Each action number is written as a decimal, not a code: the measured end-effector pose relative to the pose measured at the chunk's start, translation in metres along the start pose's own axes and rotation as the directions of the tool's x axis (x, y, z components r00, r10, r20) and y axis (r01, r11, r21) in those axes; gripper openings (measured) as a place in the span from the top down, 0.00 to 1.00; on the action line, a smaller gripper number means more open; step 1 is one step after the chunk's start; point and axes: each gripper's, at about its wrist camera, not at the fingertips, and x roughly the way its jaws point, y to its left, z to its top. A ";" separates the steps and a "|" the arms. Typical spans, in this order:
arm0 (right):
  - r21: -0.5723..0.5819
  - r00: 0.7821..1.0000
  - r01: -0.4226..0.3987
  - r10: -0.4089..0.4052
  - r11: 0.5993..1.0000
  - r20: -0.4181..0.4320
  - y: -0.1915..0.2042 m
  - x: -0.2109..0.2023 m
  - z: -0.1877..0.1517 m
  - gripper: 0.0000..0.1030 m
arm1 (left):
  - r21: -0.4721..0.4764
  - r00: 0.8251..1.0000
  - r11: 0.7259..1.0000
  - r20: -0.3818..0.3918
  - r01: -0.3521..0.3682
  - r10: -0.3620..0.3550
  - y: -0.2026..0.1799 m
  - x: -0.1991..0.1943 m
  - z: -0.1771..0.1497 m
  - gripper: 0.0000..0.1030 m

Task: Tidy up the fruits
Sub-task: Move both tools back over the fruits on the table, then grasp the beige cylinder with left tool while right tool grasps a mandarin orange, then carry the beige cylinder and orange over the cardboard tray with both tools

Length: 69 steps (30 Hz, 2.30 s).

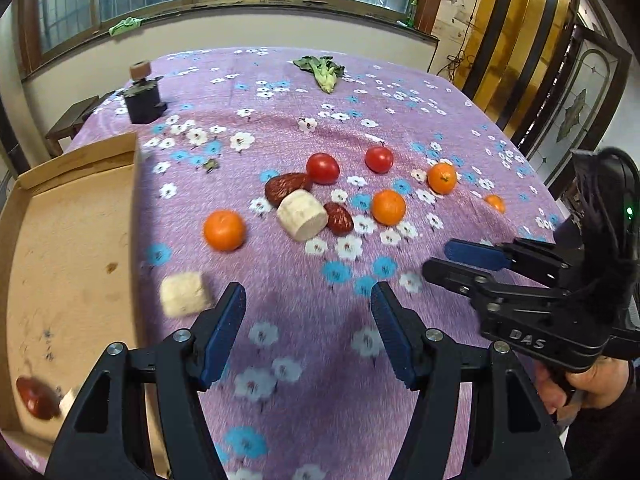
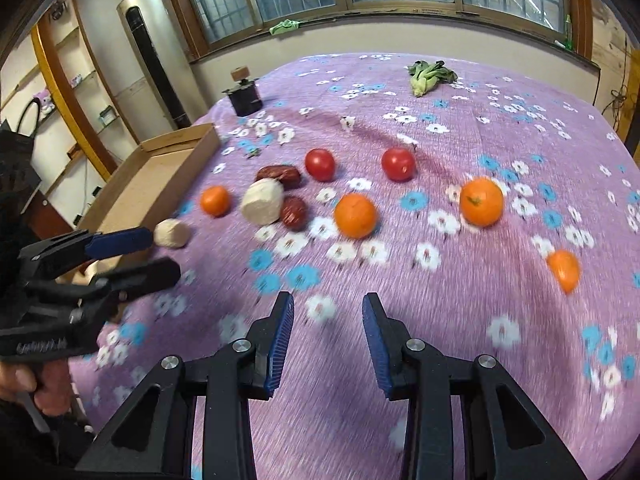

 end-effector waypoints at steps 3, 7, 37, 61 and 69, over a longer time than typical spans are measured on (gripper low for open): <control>0.000 1.000 0.021 -0.021 1.000 0.001 -0.004 0.017 0.016 0.64 | 0.002 1.000 1.000 -0.016 -0.011 0.011 0.000 0.017 0.012 0.38; 0.007 0.999 0.036 -0.036 0.999 0.002 -0.010 0.034 0.033 0.64 | -0.003 0.999 1.000 -0.044 -0.025 0.025 0.003 0.041 0.026 0.38; 0.098 0.997 -0.044 0.037 0.994 0.067 -0.021 -0.002 0.009 0.71 | 0.005 0.999 0.999 0.003 0.053 -0.053 0.003 0.030 0.017 0.62; 0.022 0.993 -0.066 0.063 0.998 0.097 0.035 -0.030 0.002 0.71 | 0.000 0.995 0.999 0.090 -0.041 0.041 0.020 -0.029 -0.013 0.62; -0.007 0.993 -0.070 0.070 0.998 0.093 0.054 -0.029 0.004 0.71 | -0.019 0.994 0.999 0.103 -0.042 0.043 0.032 -0.039 -0.020 0.62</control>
